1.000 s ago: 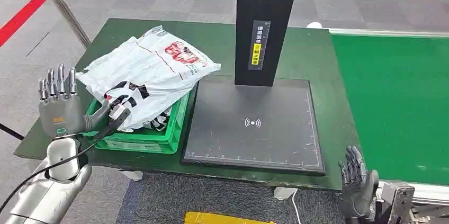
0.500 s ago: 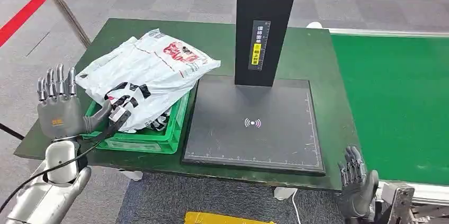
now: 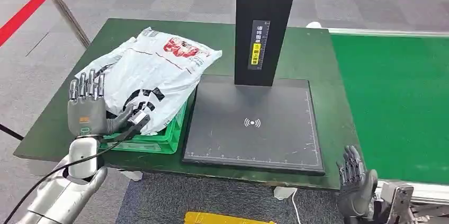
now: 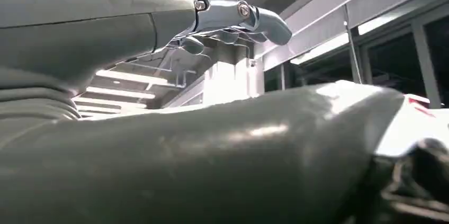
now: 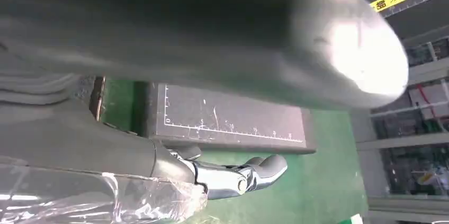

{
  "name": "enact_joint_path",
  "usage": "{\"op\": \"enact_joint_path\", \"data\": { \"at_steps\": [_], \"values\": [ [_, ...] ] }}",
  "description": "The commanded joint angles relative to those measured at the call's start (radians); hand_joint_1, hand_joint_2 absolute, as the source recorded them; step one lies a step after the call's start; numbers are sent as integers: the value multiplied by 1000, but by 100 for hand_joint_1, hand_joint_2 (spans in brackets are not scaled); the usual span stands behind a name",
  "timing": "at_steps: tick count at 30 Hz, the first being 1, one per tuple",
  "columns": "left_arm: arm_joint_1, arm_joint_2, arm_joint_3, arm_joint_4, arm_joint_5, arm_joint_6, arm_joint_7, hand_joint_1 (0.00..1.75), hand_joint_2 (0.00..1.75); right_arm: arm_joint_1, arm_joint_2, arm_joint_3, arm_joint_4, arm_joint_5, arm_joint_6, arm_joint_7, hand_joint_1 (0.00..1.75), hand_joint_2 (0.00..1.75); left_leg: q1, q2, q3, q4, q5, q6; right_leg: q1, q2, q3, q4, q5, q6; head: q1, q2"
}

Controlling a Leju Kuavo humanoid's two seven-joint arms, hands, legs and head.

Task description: Moved the parcel from conveyor to table for the left to box.

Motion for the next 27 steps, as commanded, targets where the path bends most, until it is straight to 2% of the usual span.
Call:
{"op": "enact_joint_path", "data": {
  "at_steps": [1, 2, 6, 7, 10, 14, 18, 19, 22, 23, 27],
  "values": [
    [-160, -38, -163, 205, 0, -50, 6, 0, 0, -35, 10, -26, 70, -1, -5, -7, 0, 0, 0, -5, 2, -2, 1, 1, 1, -6, 3, -2, -1, 0, 0, 0],
    [-203, -8, -198, 239, 0, -66, 6, 0, 0, -39, 9, -23, 78, -3, -4, -8, 0, 0, 0, -5, 1, -1, 1, 1, 1, -5, 3, -2, 0, 0, 0, 0],
    [-203, -8, -198, 239, 0, -66, 6, 0, 0, -39, 9, -23, 78, -3, -4, -8, 0, 0, 1, -4, 2, -2, 1, 1, 1, -5, 4, -3, 0, 0, 0, 0],
    [-247, 38, -246, 280, 0, -111, 6, 0, 0, -42, 7, -19, 86, -5, -4, -10, 0, 0, 0, -3, 2, -2, 1, 1, 1, -3, 3, -2, 0, 0, 0, 0],
    [-286, 54, -277, 335, 0, -150, 6, 0, 0, -48, 6, -13, 99, -7, -6, -15, 0, 0, 1, -3, 1, -1, 1, 0, 1, -3, 3, -1, 0, 0, 0, 0],
    [-352, 28, -287, 515, 0, -71, 6, 0, 0, -62, -1, 2, 128, -13, -13, -22, 0, 0, 1, -3, 5, -4, 2, 0, 2, -4, 6, -5, 1, 0, 0, 0],
    [-381, 6, -296, 566, 0, -73, 6, 0, 0, -71, -6, 0, 131, -18, -19, -21, 0, 0, 2, -2, 2, -2, 2, -1, 2, -3, 4, -2, 1, 0, 0, 0],
    [-396, 18, -299, 572, 0, -80, 6, 0, 0, -72, -10, 0, 133, -19, -20, -20, 0, 0, 1, -2, 2, -1, 2, -1, 1, -2, 3, -1, 1, 0, 0, 0],
    [-378, 12, -264, 562, 0, -67, 6, 0, 0, -70, -17, -2, 138, -22, -23, -18, 0, 0, 2, -2, 2, -1, 2, -1, 2, -3, 3, -2, 1, 0, 0, 0],
    [-338, -1, -231, 531, 0, -83, 6, 0, 0, -67, -20, -4, 142, -26, -22, -20, 0, 0, 1, -2, 2, -1, 1, -1, 1, -2, 3, -1, 1, 0, 0, 0],
    [-206, 27, -135, 360, 0, -121, 6, 0, 0, -66, -6, -26, 131, -29, -18, -18, 0, 0, 1, 0, 4, -3, 1, 0, 1, 0, 5, -3, 1, 0, 0, 0]
  ]
}}
